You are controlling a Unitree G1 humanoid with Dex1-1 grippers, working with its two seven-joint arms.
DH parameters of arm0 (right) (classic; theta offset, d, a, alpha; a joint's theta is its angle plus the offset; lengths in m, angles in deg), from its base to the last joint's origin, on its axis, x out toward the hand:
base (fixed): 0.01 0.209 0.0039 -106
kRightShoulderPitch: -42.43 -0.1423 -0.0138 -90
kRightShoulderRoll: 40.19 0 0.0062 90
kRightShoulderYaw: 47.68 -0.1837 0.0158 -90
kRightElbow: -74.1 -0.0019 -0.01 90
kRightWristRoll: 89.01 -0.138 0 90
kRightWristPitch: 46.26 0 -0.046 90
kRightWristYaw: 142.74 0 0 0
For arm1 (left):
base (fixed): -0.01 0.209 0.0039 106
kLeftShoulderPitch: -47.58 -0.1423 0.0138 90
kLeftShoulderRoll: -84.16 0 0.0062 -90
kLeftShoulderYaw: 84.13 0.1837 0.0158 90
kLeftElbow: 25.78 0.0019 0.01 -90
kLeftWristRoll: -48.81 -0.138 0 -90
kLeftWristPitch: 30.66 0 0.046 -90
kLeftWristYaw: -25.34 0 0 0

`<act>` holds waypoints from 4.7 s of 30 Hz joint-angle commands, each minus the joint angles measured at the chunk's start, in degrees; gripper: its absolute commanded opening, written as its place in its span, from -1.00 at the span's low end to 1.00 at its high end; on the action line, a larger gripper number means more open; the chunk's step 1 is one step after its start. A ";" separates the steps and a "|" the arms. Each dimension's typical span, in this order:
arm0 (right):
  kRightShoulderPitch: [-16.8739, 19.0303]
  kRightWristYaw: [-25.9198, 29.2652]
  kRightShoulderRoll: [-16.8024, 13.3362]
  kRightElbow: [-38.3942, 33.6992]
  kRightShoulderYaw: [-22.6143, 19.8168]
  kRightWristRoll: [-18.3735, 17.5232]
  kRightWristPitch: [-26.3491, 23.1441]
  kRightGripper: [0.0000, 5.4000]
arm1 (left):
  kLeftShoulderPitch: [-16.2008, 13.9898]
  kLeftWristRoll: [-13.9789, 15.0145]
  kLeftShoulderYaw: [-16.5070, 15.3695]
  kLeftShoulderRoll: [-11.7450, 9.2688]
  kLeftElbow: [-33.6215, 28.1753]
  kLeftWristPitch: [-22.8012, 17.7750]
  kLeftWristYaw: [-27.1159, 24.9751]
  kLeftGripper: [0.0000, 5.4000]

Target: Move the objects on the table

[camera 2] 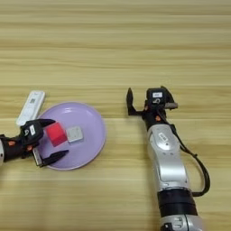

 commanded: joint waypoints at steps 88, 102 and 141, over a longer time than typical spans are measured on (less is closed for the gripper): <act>-1.72 -3.39 -4.72 -2.25 -9.60 -2.65 -1.61 1.00 | -19.07 7.95 -17.08 2.82 -23.51 -21.55 20.52 -0.15; -1.48 -3.40 -4.67 -2.78 -9.42 -2.57 -1.82 1.00 | -17.76 5.65 -13.95 3.27 -19.43 -20.33 22.03 -0.01; -1.61 -1.94 -4.83 -2.03 -7.44 -1.89 -1.13 1.00 | 0.14 6.25 -26.10 12.61 2.03 8.41 34.16 0.99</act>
